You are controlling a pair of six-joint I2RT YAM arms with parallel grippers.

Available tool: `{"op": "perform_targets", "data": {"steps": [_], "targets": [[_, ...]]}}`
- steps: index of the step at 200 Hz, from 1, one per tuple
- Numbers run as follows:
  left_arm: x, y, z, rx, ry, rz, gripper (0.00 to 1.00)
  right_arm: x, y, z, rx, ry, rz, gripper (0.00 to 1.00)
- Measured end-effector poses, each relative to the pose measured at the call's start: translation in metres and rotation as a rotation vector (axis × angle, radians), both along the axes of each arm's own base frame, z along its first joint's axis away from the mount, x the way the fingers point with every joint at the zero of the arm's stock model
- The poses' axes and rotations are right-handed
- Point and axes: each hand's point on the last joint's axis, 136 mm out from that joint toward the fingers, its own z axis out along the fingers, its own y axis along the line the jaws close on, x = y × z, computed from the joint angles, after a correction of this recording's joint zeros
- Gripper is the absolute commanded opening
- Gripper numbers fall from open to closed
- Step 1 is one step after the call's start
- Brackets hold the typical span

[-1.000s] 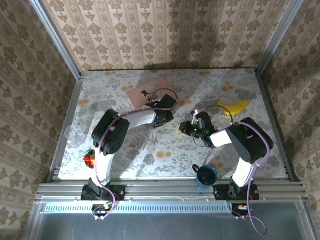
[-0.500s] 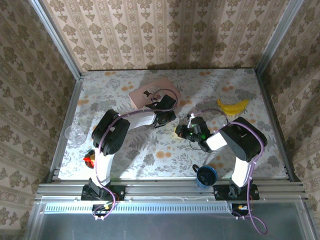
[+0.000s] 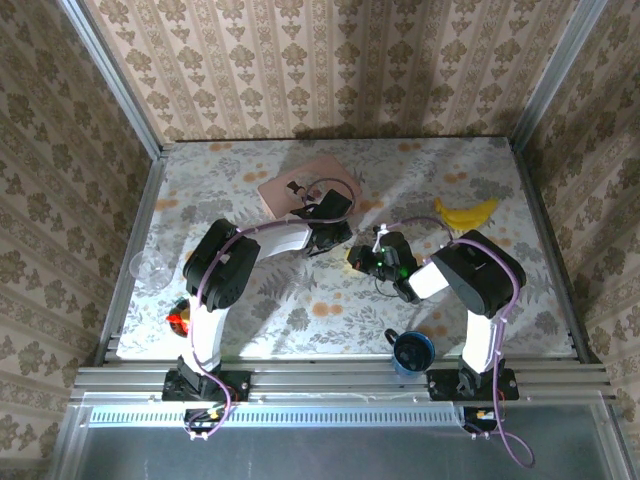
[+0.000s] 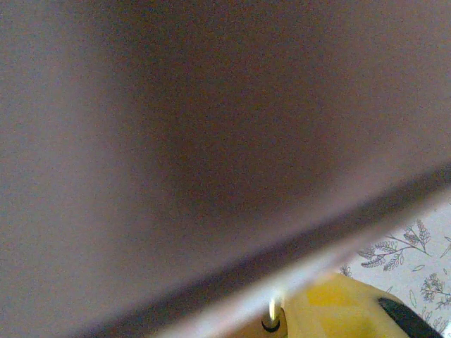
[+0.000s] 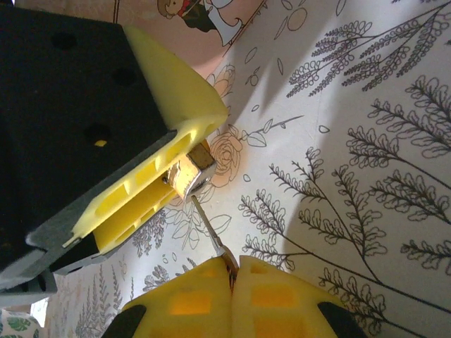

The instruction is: Unlock the padlock with the key

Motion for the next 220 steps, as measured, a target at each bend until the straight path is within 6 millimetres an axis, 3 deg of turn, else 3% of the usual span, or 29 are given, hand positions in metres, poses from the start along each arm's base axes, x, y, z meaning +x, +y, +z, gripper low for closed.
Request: {"op": "perform_targets", "data": {"steps": [220], "targets": [[0.0032, 0.0007, 0.0023, -0.023, -0.006, 0.002, 0.0, 0.0063, 0.0059, 0.0007, 0.038, -0.018, 0.006, 0.0]]}}
